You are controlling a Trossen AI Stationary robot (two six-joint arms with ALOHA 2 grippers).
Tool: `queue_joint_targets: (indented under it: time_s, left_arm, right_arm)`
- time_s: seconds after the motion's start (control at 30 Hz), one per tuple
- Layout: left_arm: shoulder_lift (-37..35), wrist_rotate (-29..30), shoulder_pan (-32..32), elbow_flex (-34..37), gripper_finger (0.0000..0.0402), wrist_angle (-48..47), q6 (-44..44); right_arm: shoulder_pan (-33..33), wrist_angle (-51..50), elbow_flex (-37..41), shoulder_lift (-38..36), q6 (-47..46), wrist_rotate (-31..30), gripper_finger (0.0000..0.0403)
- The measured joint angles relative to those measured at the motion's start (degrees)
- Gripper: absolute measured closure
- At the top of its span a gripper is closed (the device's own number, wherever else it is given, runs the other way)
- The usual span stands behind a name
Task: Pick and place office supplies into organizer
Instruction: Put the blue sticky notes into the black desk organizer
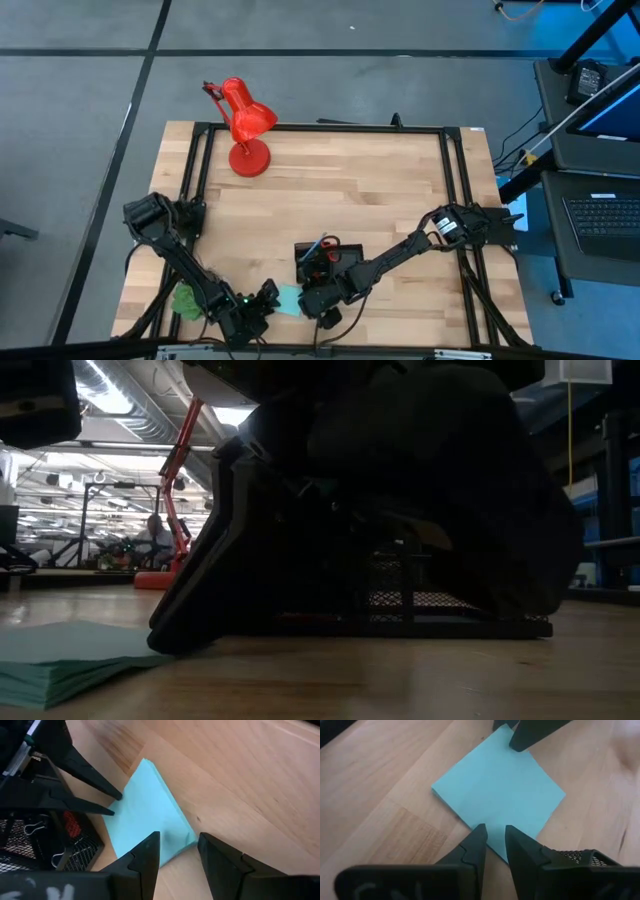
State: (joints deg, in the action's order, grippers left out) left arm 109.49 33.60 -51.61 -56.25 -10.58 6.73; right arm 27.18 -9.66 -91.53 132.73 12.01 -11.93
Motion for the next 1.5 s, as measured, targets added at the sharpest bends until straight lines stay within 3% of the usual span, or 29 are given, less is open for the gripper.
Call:
queue_joint_targets:
  time_s: [1.13, 1.5]
  left_arm:
    - [2.5, 11.78, 0.86, -1.57, 0.027, 9.65, 3.66]
    - [2.4, 9.4, 0.86, -1.73, 0.0292, 6.12, 3.51]
  right_arm:
    - [-0.04, 0.95, 0.02, 0.07, 0.16, -0.01, 0.0324]
    - [-0.04, 1.1, 0.02, 0.09, 0.2, -0.01, 0.0324]
